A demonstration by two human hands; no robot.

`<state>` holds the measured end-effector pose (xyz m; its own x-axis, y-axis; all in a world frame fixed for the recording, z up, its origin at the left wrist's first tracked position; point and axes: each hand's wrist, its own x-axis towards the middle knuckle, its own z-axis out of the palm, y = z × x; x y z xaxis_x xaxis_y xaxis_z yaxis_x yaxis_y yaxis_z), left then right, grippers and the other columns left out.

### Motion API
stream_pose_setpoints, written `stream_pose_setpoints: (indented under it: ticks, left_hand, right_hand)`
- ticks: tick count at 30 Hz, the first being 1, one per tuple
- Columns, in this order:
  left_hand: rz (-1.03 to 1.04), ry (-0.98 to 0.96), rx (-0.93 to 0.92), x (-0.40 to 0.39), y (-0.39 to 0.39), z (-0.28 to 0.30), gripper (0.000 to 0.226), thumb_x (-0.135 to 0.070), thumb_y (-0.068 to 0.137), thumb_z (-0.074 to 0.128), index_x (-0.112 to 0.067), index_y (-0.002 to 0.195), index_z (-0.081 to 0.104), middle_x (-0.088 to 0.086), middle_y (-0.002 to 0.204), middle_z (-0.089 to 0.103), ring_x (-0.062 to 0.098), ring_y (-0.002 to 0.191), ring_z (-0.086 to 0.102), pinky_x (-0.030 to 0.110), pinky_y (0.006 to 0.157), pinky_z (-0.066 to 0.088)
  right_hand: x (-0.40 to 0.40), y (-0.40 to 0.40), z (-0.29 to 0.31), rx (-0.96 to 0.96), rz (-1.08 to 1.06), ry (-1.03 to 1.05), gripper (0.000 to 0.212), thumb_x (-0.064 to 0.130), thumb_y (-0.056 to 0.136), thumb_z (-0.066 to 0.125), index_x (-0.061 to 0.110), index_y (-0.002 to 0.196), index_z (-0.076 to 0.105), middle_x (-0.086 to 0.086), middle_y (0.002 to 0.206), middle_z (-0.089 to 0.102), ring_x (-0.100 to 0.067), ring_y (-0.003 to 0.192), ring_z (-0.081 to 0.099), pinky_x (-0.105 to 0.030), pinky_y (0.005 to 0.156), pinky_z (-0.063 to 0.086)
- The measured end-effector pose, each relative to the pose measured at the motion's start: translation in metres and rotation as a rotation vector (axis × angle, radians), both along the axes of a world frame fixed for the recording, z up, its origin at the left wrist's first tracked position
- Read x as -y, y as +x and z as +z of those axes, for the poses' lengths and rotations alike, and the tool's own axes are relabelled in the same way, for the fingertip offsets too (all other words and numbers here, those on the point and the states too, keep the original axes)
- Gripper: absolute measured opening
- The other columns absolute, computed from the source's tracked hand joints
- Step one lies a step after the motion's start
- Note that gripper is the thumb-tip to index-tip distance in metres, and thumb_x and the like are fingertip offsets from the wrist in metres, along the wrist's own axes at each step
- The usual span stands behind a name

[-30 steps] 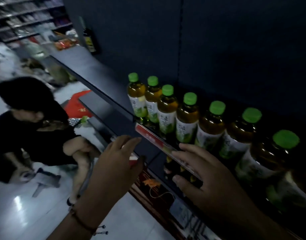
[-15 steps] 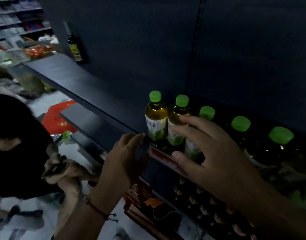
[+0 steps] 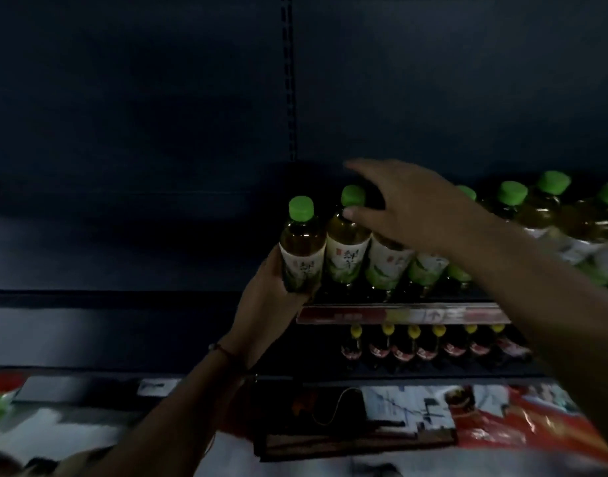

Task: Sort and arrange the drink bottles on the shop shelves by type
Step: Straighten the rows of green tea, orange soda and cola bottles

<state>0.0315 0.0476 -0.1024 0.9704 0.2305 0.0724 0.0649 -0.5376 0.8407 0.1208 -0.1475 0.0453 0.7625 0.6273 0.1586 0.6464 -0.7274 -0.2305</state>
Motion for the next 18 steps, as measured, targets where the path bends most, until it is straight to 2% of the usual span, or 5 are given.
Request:
stream_pose_setpoints:
  ticks: [5,10,14,16,18]
  left_hand:
    - [-0.038,0.044,0.047,-0.007,0.006,-0.01,0.06,-0.046,0.08,0.078,-0.033,0.132,0.049,-0.018,0.118,0.067,-0.003,0.105,0.063,0.02,0.083,0.052]
    - [-0.061,0.042,0.07,-0.011,0.011,-0.013,0.062,-0.046,0.079,0.078,-0.032,0.133,0.049,-0.019,0.118,0.065,-0.002,0.104,0.06,0.009,0.076,0.042]
    - [-0.152,-0.019,0.037,-0.018,0.01,-0.007,0.07,-0.048,0.076,0.079,-0.036,0.136,0.044,-0.017,0.124,0.063,0.002,0.111,0.062,0.031,0.09,0.055]
    - [-0.158,0.016,0.076,-0.021,0.005,0.007,0.088,-0.052,0.076,0.078,-0.039,0.148,0.029,-0.009,0.141,0.052,0.006,0.125,0.053,0.039,0.102,0.048]
    - [-0.076,0.222,0.206,-0.019,0.001,0.032,0.098,-0.052,0.079,0.074,-0.033,0.155,0.015,0.0,0.153,0.036,0.015,0.137,0.037,0.039,0.111,0.035]
  right_hand:
    - [-0.014,0.01,0.003,-0.124,0.001,-0.052,0.045,0.043,0.094,0.057,0.028,0.135,0.052,-0.001,0.134,0.057,-0.011,0.11,0.052,-0.023,0.082,0.036]
    - [-0.013,0.007,0.003,-0.186,-0.023,-0.002,0.036,0.037,0.095,0.057,0.03,0.131,0.056,0.003,0.129,0.059,-0.006,0.103,0.048,-0.025,0.082,0.038]
    - [-0.012,0.003,0.003,-0.189,-0.051,0.02,0.037,0.039,0.094,0.058,0.032,0.131,0.056,0.004,0.129,0.06,-0.005,0.104,0.049,-0.023,0.083,0.036]
    - [-0.011,0.002,0.001,-0.191,-0.06,0.035,0.042,0.042,0.093,0.059,0.033,0.134,0.054,0.005,0.135,0.057,-0.006,0.112,0.05,-0.023,0.087,0.036]
    - [-0.007,-0.001,-0.003,-0.186,-0.069,0.061,0.052,0.046,0.092,0.059,0.033,0.14,0.047,0.004,0.145,0.049,-0.011,0.128,0.046,-0.023,0.096,0.034]
